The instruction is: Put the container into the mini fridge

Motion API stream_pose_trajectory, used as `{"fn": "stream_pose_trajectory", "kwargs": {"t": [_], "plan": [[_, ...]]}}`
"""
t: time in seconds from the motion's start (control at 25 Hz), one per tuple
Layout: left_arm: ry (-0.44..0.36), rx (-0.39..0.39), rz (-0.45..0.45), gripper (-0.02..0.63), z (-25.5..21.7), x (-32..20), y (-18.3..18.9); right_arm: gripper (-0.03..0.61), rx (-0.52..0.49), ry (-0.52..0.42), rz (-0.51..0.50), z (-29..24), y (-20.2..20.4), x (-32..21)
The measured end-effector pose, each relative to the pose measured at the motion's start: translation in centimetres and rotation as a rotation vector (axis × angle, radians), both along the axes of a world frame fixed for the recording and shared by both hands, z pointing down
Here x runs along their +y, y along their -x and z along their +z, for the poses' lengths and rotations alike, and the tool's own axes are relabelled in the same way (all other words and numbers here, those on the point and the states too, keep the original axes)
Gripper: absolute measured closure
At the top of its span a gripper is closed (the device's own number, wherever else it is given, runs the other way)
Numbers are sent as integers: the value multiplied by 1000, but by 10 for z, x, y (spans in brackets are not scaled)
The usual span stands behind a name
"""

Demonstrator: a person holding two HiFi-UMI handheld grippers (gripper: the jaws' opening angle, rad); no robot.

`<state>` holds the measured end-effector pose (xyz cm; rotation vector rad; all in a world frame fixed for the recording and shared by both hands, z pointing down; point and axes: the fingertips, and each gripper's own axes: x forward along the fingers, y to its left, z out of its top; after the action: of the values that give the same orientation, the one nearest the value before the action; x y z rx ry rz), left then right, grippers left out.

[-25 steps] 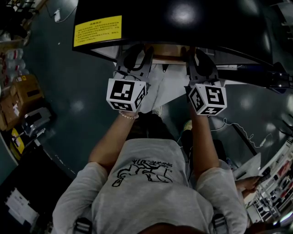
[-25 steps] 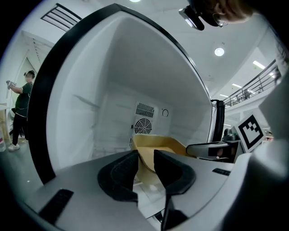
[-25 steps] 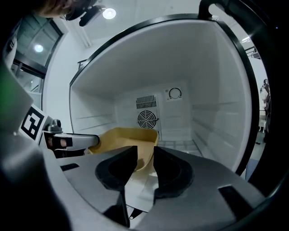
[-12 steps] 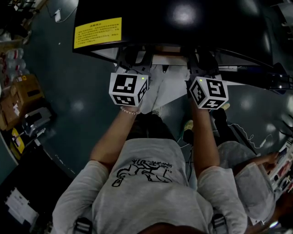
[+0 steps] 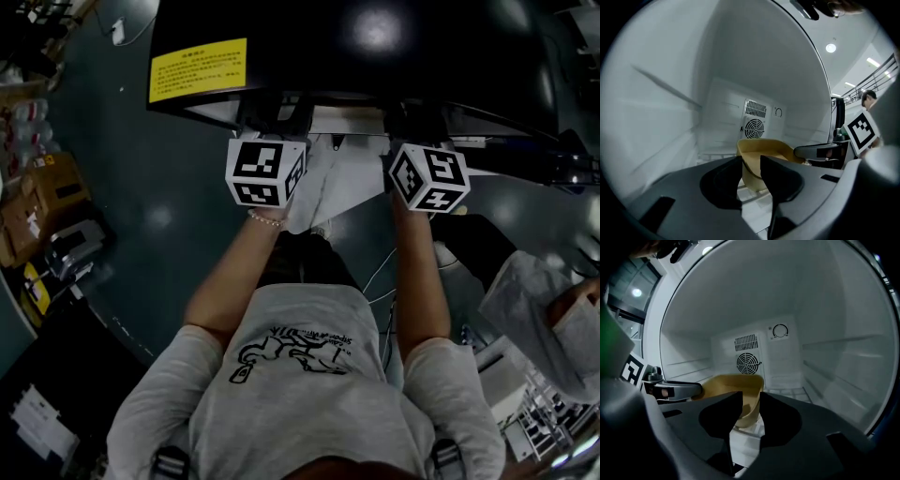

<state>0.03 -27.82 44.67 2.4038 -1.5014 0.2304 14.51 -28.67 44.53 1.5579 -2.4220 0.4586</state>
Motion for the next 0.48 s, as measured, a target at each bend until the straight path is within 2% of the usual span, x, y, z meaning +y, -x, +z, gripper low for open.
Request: {"fn": "stream_pose_trajectory", "kwargs": {"t": [0.28,0.48], "plan": [[4,0,-3,463,1,-6,2,444,-25,21,-6,3,3,-5],[-1,7,-11,446,-2,-6,5,440,-21,-5,6,-6,0,-4]]}}
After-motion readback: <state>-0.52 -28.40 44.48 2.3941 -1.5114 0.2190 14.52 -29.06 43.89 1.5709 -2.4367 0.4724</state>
